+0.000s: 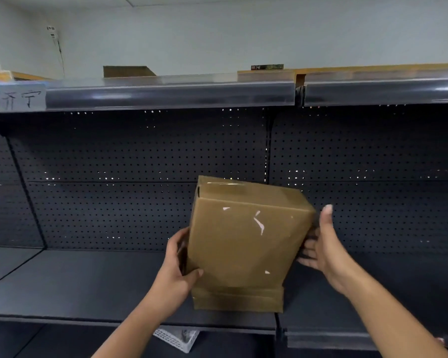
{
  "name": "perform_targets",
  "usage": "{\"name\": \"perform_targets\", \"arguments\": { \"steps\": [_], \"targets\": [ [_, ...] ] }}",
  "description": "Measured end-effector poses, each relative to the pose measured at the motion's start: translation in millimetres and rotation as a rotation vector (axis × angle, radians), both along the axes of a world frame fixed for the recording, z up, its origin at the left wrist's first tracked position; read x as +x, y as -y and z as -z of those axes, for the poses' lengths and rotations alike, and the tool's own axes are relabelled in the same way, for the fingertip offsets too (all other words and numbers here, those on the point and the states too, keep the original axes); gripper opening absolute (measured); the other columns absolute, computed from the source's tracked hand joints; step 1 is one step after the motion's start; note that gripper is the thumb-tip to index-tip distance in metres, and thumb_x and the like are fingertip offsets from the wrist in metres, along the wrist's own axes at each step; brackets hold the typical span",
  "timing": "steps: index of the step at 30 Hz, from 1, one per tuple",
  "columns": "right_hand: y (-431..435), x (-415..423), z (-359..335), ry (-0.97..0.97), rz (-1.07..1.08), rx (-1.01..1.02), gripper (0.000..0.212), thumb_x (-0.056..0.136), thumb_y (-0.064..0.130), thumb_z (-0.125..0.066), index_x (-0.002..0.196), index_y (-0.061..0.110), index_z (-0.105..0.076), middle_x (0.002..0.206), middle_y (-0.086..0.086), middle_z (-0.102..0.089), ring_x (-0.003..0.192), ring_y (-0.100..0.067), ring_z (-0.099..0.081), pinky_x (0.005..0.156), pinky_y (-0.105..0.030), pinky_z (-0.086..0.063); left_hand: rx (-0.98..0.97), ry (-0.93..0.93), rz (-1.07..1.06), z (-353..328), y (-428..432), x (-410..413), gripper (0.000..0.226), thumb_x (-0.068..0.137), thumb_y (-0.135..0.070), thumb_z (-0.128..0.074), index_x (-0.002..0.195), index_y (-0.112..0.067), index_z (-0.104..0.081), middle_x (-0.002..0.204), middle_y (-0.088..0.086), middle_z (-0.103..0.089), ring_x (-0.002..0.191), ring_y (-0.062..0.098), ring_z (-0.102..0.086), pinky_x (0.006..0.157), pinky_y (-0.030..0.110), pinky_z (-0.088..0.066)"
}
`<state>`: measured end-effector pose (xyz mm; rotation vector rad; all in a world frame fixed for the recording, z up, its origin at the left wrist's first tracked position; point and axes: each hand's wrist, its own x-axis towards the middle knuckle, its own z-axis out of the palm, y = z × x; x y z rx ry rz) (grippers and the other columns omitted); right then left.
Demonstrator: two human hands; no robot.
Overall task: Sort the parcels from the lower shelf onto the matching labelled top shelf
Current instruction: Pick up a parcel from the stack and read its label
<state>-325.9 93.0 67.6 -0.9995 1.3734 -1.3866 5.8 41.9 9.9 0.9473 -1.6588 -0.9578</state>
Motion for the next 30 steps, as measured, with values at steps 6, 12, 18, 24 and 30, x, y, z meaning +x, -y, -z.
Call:
{"name": "perform_targets", "arguments": {
  "steps": [6,12,18,24,30],
  "targets": [
    [1.2,-22.0,-13.6,0.261,-0.043,0.101,0.113,0.081,0.093,-0.042,0.167,0.023,-0.022,0.158,-0.036,-0.044,0.138,-0.052,-0.053,0.104,-0.060,-0.055,-0.191,0.104,-0.008,-26.6,-20.2,2.6,0.085,0.096,-0.025,-0.074,0.164,-0.046,-0.028,0.168,-0.022,-0.035,0.156,0.002,-0.032,0.127,0.042,-0.032],
    [-3.6,-20.9,15.4,0.447,-0.010,0.046,0.084,0.094,0.079,-0.035,0.161,0.030,-0.034,0.134,-0.034,-0.064,0.123,-0.050,-0.065,0.102,-0.058,-0.054,-0.354,0.049,-0.086,-61.2,-37.9,-12.6,0.059,0.093,-0.039,-0.070,0.149,-0.046,-0.052,0.172,-0.030,-0.015,0.157,-0.008,-0.019,0.118,0.021,-0.030],
    [-3.2,-9.0,54.6,0.522,0.046,0.207,0.079,0.103,0.068,-0.030,0.157,0.011,-0.041,0.130,-0.035,-0.064,0.118,-0.048,-0.065,0.083,-0.051,-0.063,0.114,-0.461,-0.036,-77.1,-41.4,-30.0,0.069,0.085,-0.045,-0.076,0.150,-0.049,-0.052,0.166,-0.009,-0.035,0.142,0.004,-0.044,0.106,0.035,-0.046],
    [-1.1,-15.5,57.5,0.301,0.086,0.200,0.045,0.114,0.020,-0.038,0.159,0.011,-0.036,0.126,-0.028,-0.063,0.110,-0.048,-0.069,0.066,-0.045,-0.068,0.281,-0.549,0.027,-94.1,-39.0,-38.0,0.066,0.092,-0.040,-0.074,0.152,-0.037,-0.049,0.138,-0.006,-0.068,0.121,0.016,-0.065,0.088,0.035,-0.052],
    [-23.7,-29.8,-7.5,0.220,0.013,0.144,0.074,0.099,0.075,-0.034,0.120,0.015,-0.074,0.104,-0.021,-0.082,0.091,-0.038,-0.079,0.076,-0.048,-0.064,0.045,-0.379,0.294,-92.6,-50.2,-24.0,0.073,0.084,-0.010,-0.074,0.146,-0.045,-0.055,0.129,-0.016,-0.070,0.111,0.009,-0.069,0.088,0.029,-0.056]
  ]
}}
